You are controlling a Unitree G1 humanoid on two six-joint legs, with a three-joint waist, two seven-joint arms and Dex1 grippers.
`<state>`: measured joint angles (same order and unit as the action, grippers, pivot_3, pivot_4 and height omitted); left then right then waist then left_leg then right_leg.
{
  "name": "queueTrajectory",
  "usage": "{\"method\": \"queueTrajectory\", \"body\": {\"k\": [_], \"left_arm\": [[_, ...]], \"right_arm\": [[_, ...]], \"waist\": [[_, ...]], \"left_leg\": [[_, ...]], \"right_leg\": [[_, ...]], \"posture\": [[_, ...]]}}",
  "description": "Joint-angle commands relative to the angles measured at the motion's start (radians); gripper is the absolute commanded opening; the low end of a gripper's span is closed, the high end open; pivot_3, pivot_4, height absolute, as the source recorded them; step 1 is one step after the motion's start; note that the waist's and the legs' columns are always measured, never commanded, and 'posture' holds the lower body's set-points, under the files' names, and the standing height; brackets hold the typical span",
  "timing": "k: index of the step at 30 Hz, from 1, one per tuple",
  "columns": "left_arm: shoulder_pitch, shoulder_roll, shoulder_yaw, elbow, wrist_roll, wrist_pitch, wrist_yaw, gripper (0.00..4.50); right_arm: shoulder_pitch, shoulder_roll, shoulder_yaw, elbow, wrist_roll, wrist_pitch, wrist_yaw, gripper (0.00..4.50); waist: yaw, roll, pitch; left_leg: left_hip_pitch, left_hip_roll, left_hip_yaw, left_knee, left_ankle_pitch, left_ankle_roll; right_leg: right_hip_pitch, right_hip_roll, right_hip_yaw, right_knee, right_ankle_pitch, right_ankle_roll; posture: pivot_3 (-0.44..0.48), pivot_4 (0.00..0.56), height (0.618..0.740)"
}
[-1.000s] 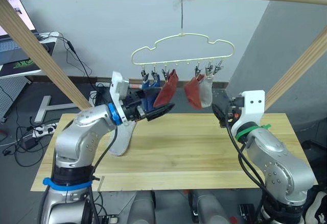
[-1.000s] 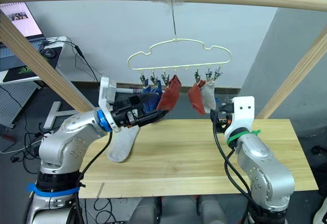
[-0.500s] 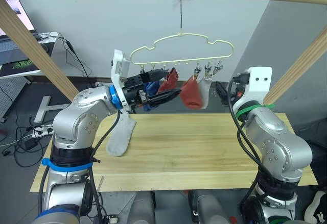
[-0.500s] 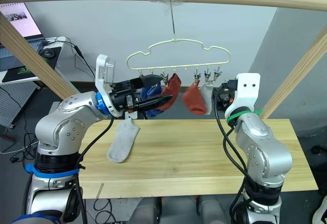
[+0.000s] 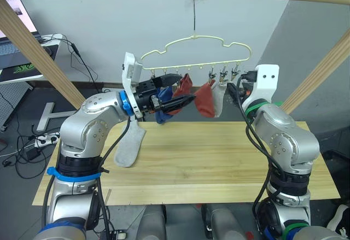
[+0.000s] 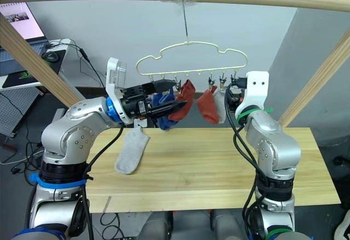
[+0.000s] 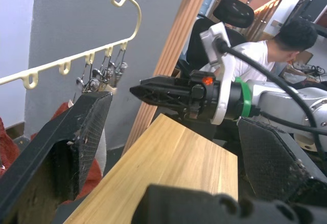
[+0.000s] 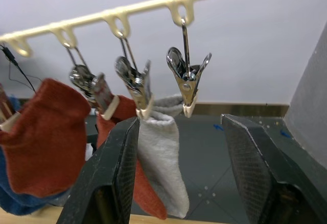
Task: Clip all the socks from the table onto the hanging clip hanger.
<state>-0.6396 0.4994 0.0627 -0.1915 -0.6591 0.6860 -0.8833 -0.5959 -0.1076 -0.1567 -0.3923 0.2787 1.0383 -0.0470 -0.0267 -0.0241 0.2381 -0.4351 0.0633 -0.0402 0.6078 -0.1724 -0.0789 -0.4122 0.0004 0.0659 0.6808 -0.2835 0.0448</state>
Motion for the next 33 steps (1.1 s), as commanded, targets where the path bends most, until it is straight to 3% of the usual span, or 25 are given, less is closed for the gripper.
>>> {"method": "queueTrajectory", "body": {"k": [1, 13, 31, 33], "left_arm": [[-0.015, 0.003, 0.0, -0.033, -0.004, -0.015, 0.007, 4.5], [-0.01, 0.021, 0.011, -0.048, -0.011, -0.005, 0.026, 4.5], [0.002, 0.03, 0.01, -0.06, -0.012, -0.005, 0.048, 4.5], [0.003, 0.029, 0.008, -0.06, -0.011, -0.006, 0.048, 4.5]], "right_arm": [[-0.035, -0.014, -0.005, 0.027, -0.017, -0.059, 0.005, 2.64], [-0.126, -0.043, -0.013, 0.228, -0.035, -0.161, 0.025, 2.64], [-0.211, -0.04, -0.009, 0.362, -0.058, -0.224, 0.009, 2.64], [-0.214, -0.039, -0.007, 0.365, -0.06, -0.224, 0.01, 2.07]], "waist": [[0.0, 0.0, 0.0], [0.003, 0.0, 0.0], [0.028, 0.001, 0.001], [0.028, 0.001, 0.001]], "left_leg": [[0.0, 0.0, 0.0, 0.0, 0.0, 0.0], [0.0, 0.0, 0.0, 0.0, 0.0, 0.0], [0.0, 0.0, 0.0, -0.001, 0.0, 0.0], [0.0, 0.0, 0.0, -0.001, 0.0, 0.0]], "right_leg": [[0.0, 0.0, 0.0, 0.0, 0.0, 0.0], [0.0, 0.0, 0.0, 0.0, 0.0, 0.0], [0.0, 0.0, 0.0, 0.0, 0.0, 0.0], [0.0, 0.0, 0.0, 0.0, 0.0, 0.0]], "posture": [[0.114, 0.207, 0.74], [0.144, 0.213, 0.74], [0.161, 0.222, 0.74], [0.161, 0.222, 0.74]]}}
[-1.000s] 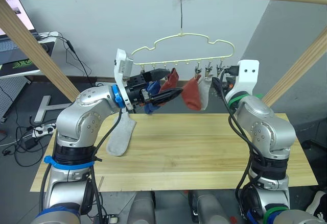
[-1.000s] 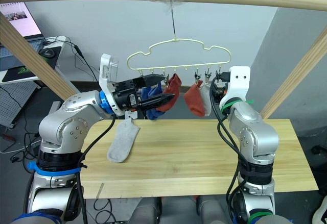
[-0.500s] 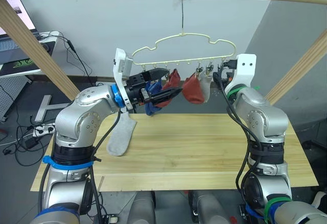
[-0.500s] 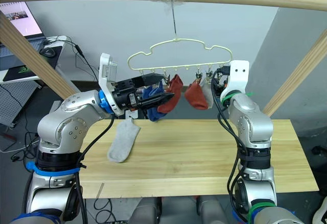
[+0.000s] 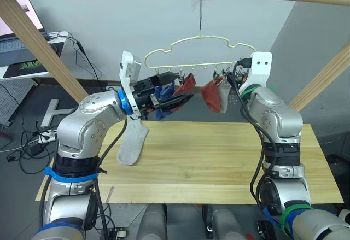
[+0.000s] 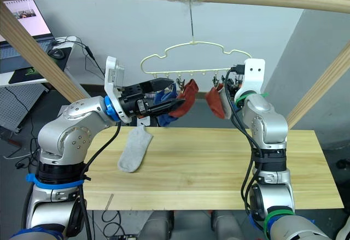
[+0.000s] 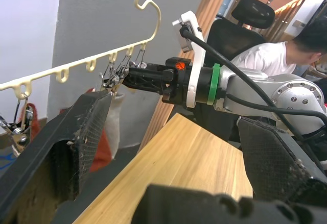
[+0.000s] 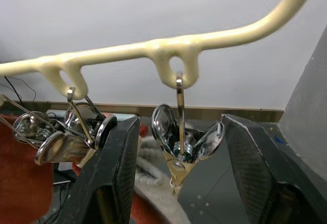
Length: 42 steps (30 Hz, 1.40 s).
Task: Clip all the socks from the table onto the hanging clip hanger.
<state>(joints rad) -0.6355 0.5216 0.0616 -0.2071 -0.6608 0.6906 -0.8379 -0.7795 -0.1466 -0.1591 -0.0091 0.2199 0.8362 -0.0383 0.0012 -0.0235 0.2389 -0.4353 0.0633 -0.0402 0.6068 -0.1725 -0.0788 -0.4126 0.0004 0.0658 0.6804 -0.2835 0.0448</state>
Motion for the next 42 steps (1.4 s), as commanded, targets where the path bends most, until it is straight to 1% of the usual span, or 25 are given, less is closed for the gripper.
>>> {"method": "queueTrajectory", "body": {"k": [1, 7, 18, 29, 30, 31, 33, 35, 36, 39, 42], "left_arm": [[-0.001, 0.007, 0.009, -0.044, -0.009, -0.011, 0.003, 4.5], [0.0, 0.005, 0.006, -0.045, -0.006, -0.014, 0.004, 4.5], [0.008, 0.003, 0.007, -0.051, -0.001, -0.017, 0.015, 4.5], [0.012, 0.005, 0.004, -0.055, 0.002, -0.02, 0.022, 4.5], [0.011, 0.005, 0.004, -0.053, 0.003, -0.021, 0.021, 4.5], [0.01, 0.005, 0.003, -0.051, 0.004, -0.021, 0.02, 4.5], [0.009, 0.005, 0.002, -0.048, 0.007, -0.023, 0.019, 4.5], [0.013, 0.004, -0.001, -0.047, 0.011, -0.026, 0.019, 4.5], [0.015, 0.004, -0.003, -0.046, 0.014, -0.027, 0.02, 4.5], [0.029, 0.007, -0.012, -0.034, 0.045, -0.029, 0.043, 4.5], [0.055, 0.038, -0.045, -0.008, 0.105, 0.013, 0.079, 4.5]], "right_arm": [[-0.033, 0.001, -0.004, -0.017, 0.0, -0.02, 0.002, 2.07], [-0.046, 0.007, -0.008, -0.02, 0.001, -0.009, -0.005, 2.07], [-0.105, 0.007, -0.008, 0.037, -0.003, -0.025, -0.006, 2.07], [-0.104, 0.003, -0.005, 0.049, -0.014, -0.024, -0.017, 2.07], [-0.102, 0.002, -0.005, 0.048, -0.017, -0.023, -0.021, 1.7], [-0.101, 0.001, -0.005, 0.047, -0.021, -0.023, -0.024, 1.53], [-0.099, -0.001, -0.007, 0.045, -0.025, -0.023, -0.029, 0.84], [-0.098, -0.002, -0.008, 0.043, -0.027, -0.022, -0.033, 0.29], [-0.098, -0.002, -0.009, 0.043, -0.028, -0.021, -0.034, 0.09], [-0.1, -0.002, -0.01, 0.046, -0.029, -0.023, -0.036, 0.04], [-0.1, -0.003, -0.01, 0.046, -0.03, -0.023, -0.037, 0.04]], "waist": [[0.0, 0.0, 0.0], [0.0, 0.0, 0.0], [0.0, 0.0, 0.0], [0.0, 0.0, 0.0], [0.0, 0.0, 0.0], [0.0, 0.0, 0.0], [0.0, 0.0, 0.0], [0.0, 0.0, 0.0], [0.0, 0.0, 0.0], [0.001, 0.0, 0.0], [0.001, 0.0, 0.0]], "left_leg": [[0.0, 0.0, 0.0, 0.0, 0.0, 0.0], [0.0, 0.0, 0.0, 0.0, 0.0, 0.0], [0.0, 0.0, 0.0, -0.001, 0.0, 0.0], [0.0, 0.0, 0.0, -0.002, 0.0, 0.0], [0.0, 0.0, 0.0, -0.002, 0.0, 0.0], [0.0, 0.0, 0.0, -0.002, 0.0, 0.0], [0.0, 0.0, 0.0, -0.002, 0.0, 0.0], [0.0, 0.0, 0.0, -0.002, 0.0, 0.0], [0.0, 0.0, 0.0, -0.002, 0.0, 0.0], [0.0, 0.0, 0.0, -0.002, 0.0, 0.0], [0.0, 0.0, 0.0, -0.002, 0.0, 0.0]], "right_leg": [[0.0, 0.0, 0.0, 0.0, 0.0, 0.0], [0.0, 0.0, 0.0, 0.0, 0.0, 0.0], [0.0, 0.0, 0.0, 0.0, 0.0, 0.0], [-0.001, 0.0, 0.0, 0.0, 0.0, 0.0], [-0.001, 0.0, 0.0, 0.0, 0.0, 0.0], [-0.001, 0.0, 0.0, 0.0, 0.0, 0.0], [-0.001, 0.0, 0.0, 0.0, 0.0, 0.0], [-0.001, 0.0, 0.0, 0.0, 0.0, 0.0], [-0.001, 0.0, 0.0, 0.0, 0.0, 0.0], [-0.001, 0.0, 0.0, 0.0, 0.0, 0.0], [-0.001, 0.0, 0.0, 0.0, 0.0, 0.0]], "posture": [[0.161, 0.222, 0.74], [0.158, 0.222, 0.74], [0.166, 0.223, 0.74], [0.168, 0.221, 0.74], [0.168, 0.221, 0.74], [0.168, 0.221, 0.74], [0.168, 0.221, 0.74], [0.168, 0.221, 0.74], [0.168, 0.221, 0.74], [0.163, 0.216, 0.74], [0.163, 0.216, 0.74]]}}
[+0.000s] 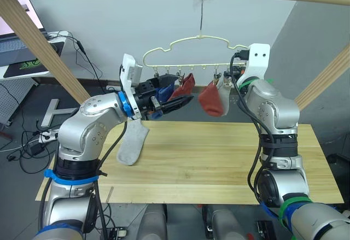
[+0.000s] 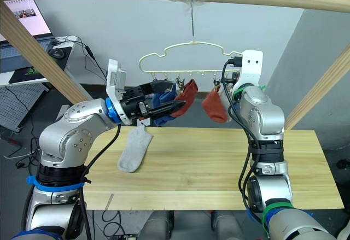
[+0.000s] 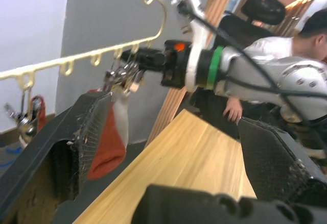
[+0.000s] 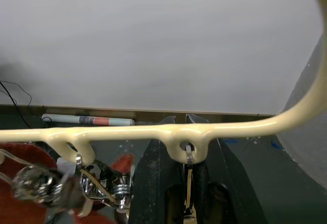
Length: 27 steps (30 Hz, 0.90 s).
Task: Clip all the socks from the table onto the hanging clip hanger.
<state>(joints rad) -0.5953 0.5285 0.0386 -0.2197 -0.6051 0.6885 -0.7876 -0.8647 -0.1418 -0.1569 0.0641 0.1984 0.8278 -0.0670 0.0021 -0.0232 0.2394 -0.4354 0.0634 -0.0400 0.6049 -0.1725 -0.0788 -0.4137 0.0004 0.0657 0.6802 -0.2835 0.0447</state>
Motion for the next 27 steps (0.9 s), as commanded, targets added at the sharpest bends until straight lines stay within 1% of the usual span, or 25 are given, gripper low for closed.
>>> {"method": "queueTrajectory", "body": {"k": [1, 4, 9, 11, 13, 19, 22, 24, 27], "left_arm": [[0.029, 0.046, -0.032, 0.023, 0.069, 0.033, 0.04, 4.5], [0.077, 0.07, -0.035, 0.103, 0.143, 0.009, 0.08, 4.5], [0.15, 0.1, -0.02, 0.282, 0.28, -0.136, 0.12, 4.5], [0.158, 0.099, -0.02, 0.351, 0.332, -0.19, 0.153, 4.5], [0.153, 0.09, -0.008, 0.44, 0.358, -0.238, 0.167, 4.5], [0.083, 0.06, -0.027, 0.707, 0.433, -0.358, 0.179, 4.5], [0.025, 0.037, -0.032, 0.835, 0.467, -0.396, 0.184, 4.5], [-0.015, 0.019, -0.035, 0.915, 0.486, -0.422, 0.187, 4.5], [-0.064, -0.005, -0.059, 1.021, 0.526, -0.431, 0.187, 4.5]], "right_arm": [[-0.015, -0.007, -0.012, -0.027, -0.008, -0.014, -0.008, 0.04], [-0.016, -0.008, -0.012, -0.028, -0.008, -0.013, -0.008, 0.04], [-0.018, -0.006, -0.011, -0.035, -0.003, -0.006, -0.003, 0.04], [-0.016, -0.005, -0.009, -0.042, 0.0, -0.001, -0.001, 0.04], [-0.017, -0.004, -0.008, -0.047, 0.001, 0.003, -0.001, 0.04], [-0.012, -0.003, -0.008, -0.067, 0.003, 0.02, -0.001, 0.04], [-0.008, -0.002, -0.008, -0.08, 0.003, 0.029, -0.001, 0.04], [-0.008, -0.003, -0.009, -0.084, 0.002, 0.034, -0.002, 0.04], [-0.006, -0.003, -0.009, -0.092, 0.002, 0.042, -0.003, 0.04]], "waist": [[0.0, 0.0, 0.0], [-0.001, 0.0, 0.0], [0.001, 0.0, 0.0], [0.003, 0.0, 0.0], [0.007, 0.0, 0.0], [0.021, 0.0, 0.0], [0.022, 0.0, 0.0], [0.022, 0.0, 0.0], [0.021, 0.0, 0.0]], "left_leg": [[0.0, 0.0, 0.0, 0.0, 0.0, 0.0], [0.0, 0.0, 0.0, -0.001, 0.0, 0.0], [0.0, 0.0, 0.0, -0.002, 0.0, 0.0], [0.0, 0.0, 0.0, -0.002, 0.0, 0.0], [0.0, 0.0, 0.001, -0.003, 0.0, 0.0], [-0.003, 0.0, 0.002, -0.004, 0.0, 0.0], [-0.004, 0.0, 0.002, -0.004, 0.0, 0.0], [-0.005, 0.0, 0.002, -0.004, 0.0, 0.0], [-0.005, 0.0, 0.002, -0.005, 0.0, 0.0]], "right_leg": [[0.0, 0.0, 0.0, 0.0, 0.0, 0.0], [0.0, 0.0, 0.0, 0.0, 0.0, 0.0], [-0.001, 0.0, 0.0, 0.0, 0.0, 0.0], [-0.002, 0.0, 0.0, 0.0, 0.0, 0.0], [-0.003, 0.0, 0.0, 0.0, 0.0, 0.0], [-0.006, 0.0, 0.001, 0.0, 0.0, 0.0], [-0.007, 0.0, 0.0, 0.0, 0.0, 0.0], [-0.007, 0.0, 0.0, 0.0, 0.0, 0.0], [-0.008, 0.0, 0.0, 0.0, 0.0, 0.0]], "posture": [[0.165, 0.217, 0.74], [0.168, 0.219, 0.74], [0.169, 0.221, 0.74], [0.169, 0.221, 0.74], [0.167, 0.221, 0.74], [0.162, 0.223, 0.74], [0.162, 0.223, 0.74], [0.143, 0.228, 0.74], [0.135, 0.231, 0.74]]}}
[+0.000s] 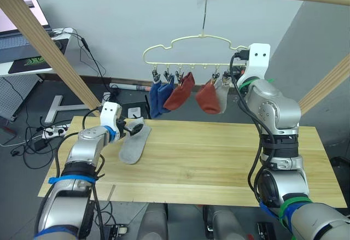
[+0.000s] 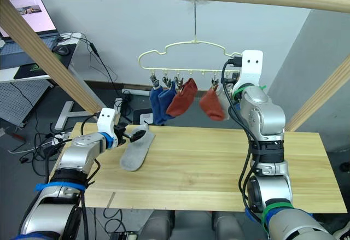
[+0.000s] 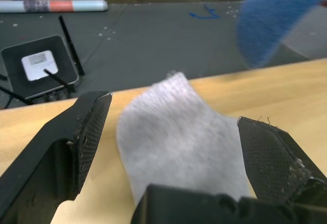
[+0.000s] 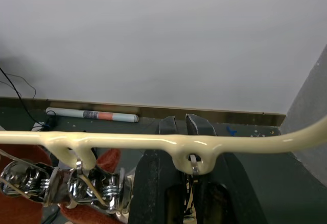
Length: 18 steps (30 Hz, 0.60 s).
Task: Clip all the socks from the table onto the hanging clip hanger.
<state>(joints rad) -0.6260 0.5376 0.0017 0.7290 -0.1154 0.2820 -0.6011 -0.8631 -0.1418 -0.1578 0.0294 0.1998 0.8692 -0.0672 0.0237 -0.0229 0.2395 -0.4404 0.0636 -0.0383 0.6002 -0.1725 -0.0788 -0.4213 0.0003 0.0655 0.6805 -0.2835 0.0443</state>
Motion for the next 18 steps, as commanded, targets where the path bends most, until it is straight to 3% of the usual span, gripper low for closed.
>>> {"method": "queueTrajectory", "body": {"k": [1, 5, 13, 18], "left_arm": [[-0.051, -0.022, -0.031, 0.113, 0.054, -0.018, 0.007, 4.5], [-0.091, -0.044, -0.079, 0.221, 0.119, 0.002, 0.008, 4.5], [-0.089, -0.061, -0.107, 0.247, 0.15, 0.051, -0.037, 4.5], [-0.069, -0.062, -0.108, 0.222, 0.159, 0.054, -0.047, 3.36]], "right_arm": [[-0.007, -0.003, -0.009, -0.061, 0.0, 0.003, -0.003, 0.04], [-0.006, -0.004, -0.011, -0.077, -0.001, 0.017, -0.006, 0.04], [-0.004, -0.003, -0.018, -0.109, 0.0, 0.047, -0.008, 0.04], [-0.003, -0.002, -0.019, -0.114, 0.0, 0.056, -0.008, 0.0]], "waist": [[-0.001, 0.0, 0.0], [-0.002, 0.0, 0.0], [-0.005, 0.0, 0.0], [-0.008, 0.0, 0.0]], "left_leg": [[0.0, 0.0, 0.0, 0.0, 0.0, 0.0], [0.0, 0.0, 0.0, -0.001, 0.0, 0.0], [0.002, 0.0, 0.0, -0.001, 0.0, 0.0], [0.002, 0.0, 0.0, -0.001, 0.0, 0.0]], "right_leg": [[0.0, 0.0, 0.0, 0.0, 0.0, 0.0], [0.0, 0.0, 0.0, 0.0, 0.0, 0.0], [0.001, 0.0, 0.0, 0.001, 0.0, 0.0], [0.001, 0.0, 0.0, 0.002, 0.0, 0.0]], "posture": [[0.135, 0.231, 0.74], [0.124, 0.233, 0.74], [0.112, 0.239, 0.74], [0.117, 0.241, 0.74]]}}
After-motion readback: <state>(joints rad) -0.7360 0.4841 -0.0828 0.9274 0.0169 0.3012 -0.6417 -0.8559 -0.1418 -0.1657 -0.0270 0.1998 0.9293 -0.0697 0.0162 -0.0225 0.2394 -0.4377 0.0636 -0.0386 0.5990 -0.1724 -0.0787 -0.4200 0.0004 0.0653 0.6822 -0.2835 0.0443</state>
